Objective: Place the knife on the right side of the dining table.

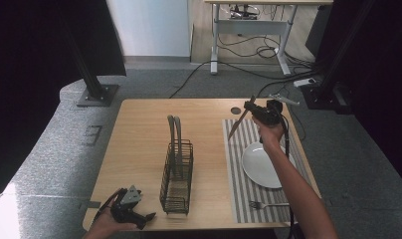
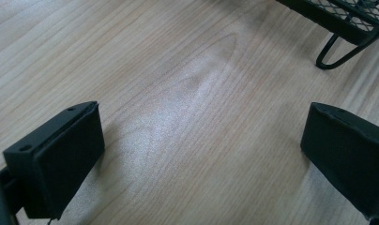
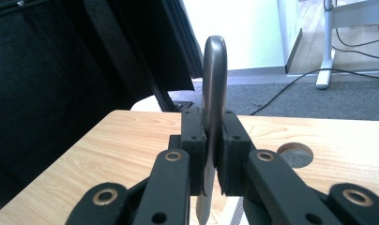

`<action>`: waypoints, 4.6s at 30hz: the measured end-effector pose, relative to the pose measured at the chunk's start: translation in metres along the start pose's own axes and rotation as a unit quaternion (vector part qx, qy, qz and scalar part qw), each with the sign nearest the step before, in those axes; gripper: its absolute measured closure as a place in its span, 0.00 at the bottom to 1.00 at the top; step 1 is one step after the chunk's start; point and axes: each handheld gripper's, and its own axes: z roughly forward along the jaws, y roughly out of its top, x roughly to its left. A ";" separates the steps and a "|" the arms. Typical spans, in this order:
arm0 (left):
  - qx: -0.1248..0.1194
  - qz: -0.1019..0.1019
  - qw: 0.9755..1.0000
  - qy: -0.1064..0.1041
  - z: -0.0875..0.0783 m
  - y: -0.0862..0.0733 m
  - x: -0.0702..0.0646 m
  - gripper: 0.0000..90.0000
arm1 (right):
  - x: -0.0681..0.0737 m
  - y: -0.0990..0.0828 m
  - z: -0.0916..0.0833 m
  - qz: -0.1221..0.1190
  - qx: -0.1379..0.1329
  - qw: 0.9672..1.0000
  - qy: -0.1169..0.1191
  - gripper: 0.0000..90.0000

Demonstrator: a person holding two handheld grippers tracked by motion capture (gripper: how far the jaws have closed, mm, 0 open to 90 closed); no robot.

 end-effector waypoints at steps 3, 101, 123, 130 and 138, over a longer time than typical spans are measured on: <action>0.000 0.000 1.000 0.000 0.000 0.000 0.000 0.00 | -0.002 -0.001 0.001 0.002 0.001 1.000 -0.003 0.92; 0.000 0.000 1.000 0.000 0.000 0.000 0.000 0.00 | -0.089 -0.022 -0.015 0.062 -0.001 0.992 -0.112 0.85; 0.000 0.000 1.000 0.000 0.000 0.000 0.000 0.00 | -0.113 -0.033 -0.023 0.070 0.035 0.988 -0.136 0.75; 0.000 0.000 1.000 0.000 0.000 0.000 0.000 0.00 | -0.121 -0.039 -0.023 0.081 0.039 0.986 -0.141 0.73; 0.000 0.000 1.000 0.000 0.000 0.000 0.000 0.00 | -0.133 -0.050 -0.025 0.103 0.050 0.983 -0.144 0.69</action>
